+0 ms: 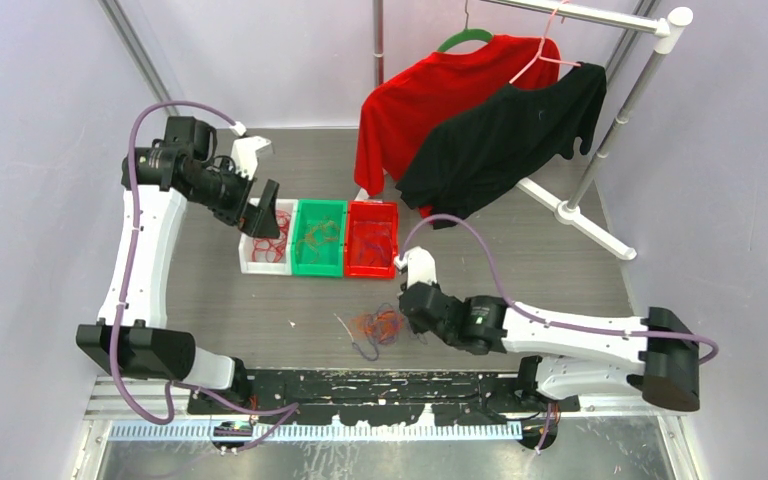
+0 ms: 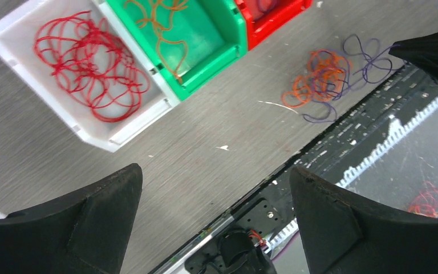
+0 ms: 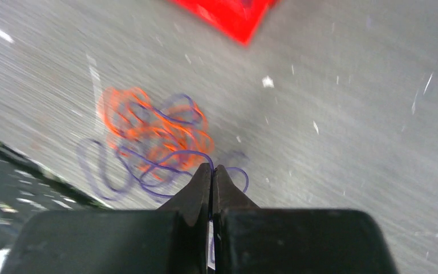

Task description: Untangle the cables

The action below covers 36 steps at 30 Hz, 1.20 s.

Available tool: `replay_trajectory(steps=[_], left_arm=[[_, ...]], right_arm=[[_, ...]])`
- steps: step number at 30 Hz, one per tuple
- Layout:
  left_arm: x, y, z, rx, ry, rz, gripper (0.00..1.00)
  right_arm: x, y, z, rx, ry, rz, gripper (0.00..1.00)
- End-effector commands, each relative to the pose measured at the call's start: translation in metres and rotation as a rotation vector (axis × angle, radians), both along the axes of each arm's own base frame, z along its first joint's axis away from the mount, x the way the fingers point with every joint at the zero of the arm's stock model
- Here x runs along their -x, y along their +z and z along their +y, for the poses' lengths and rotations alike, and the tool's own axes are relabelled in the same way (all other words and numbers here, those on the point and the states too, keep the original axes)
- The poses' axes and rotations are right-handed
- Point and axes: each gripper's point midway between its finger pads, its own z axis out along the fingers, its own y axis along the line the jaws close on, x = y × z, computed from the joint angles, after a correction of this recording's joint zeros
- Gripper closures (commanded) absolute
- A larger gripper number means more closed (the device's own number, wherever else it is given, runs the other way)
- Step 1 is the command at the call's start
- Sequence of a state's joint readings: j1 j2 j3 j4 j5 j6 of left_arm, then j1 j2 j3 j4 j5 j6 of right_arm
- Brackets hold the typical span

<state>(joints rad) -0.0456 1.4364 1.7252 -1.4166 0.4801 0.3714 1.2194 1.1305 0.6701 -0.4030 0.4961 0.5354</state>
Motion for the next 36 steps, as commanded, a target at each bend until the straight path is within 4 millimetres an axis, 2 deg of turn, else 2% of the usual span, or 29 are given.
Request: replay_trajectory(steps=[1,6,10,17,20,24,30,34,36], left_arm=[[0.026,0.016,-0.035,0.155,-0.132,-0.069,0.00],[0.059,0.019,-0.073,0.273,-0.275,-0.194,0.00],[0.081,0.029,-0.089,0.339,-0.353,-0.327,0.01],[0.091,0.045,-0.114,0.420,-0.388,-0.432,0.02],[0.091,0.044,-0.126,0.445,-0.391,-0.442,0.07],[0.098,0.052,-0.144,0.484,-0.437,-0.446,0.16],[0.104,0.054,-0.158,0.499,-0.495,-0.430,0.27],[0.107,0.059,-0.164,0.528,-0.521,-0.422,0.33],[0.110,0.062,-0.167,0.547,-0.530,-0.414,0.42]], right_arm=[[-0.021,0.105,0.022,-0.155,0.020,-0.160,0.99],[-0.020,0.160,0.042,-0.242,0.092,-0.192,0.99],[-0.017,0.192,0.059,-0.338,0.141,-0.213,0.99],[-0.012,0.242,0.085,-0.525,0.206,-0.251,0.99],[-0.003,0.264,0.094,-0.597,0.264,-0.247,0.99],[0.009,0.294,0.097,-0.675,0.323,-0.253,0.99],[0.019,0.321,0.093,-0.743,0.368,-0.266,0.99],[0.022,0.327,0.091,-0.765,0.377,-0.267,0.99],[0.022,0.327,0.092,-0.766,0.379,-0.265,0.99]])
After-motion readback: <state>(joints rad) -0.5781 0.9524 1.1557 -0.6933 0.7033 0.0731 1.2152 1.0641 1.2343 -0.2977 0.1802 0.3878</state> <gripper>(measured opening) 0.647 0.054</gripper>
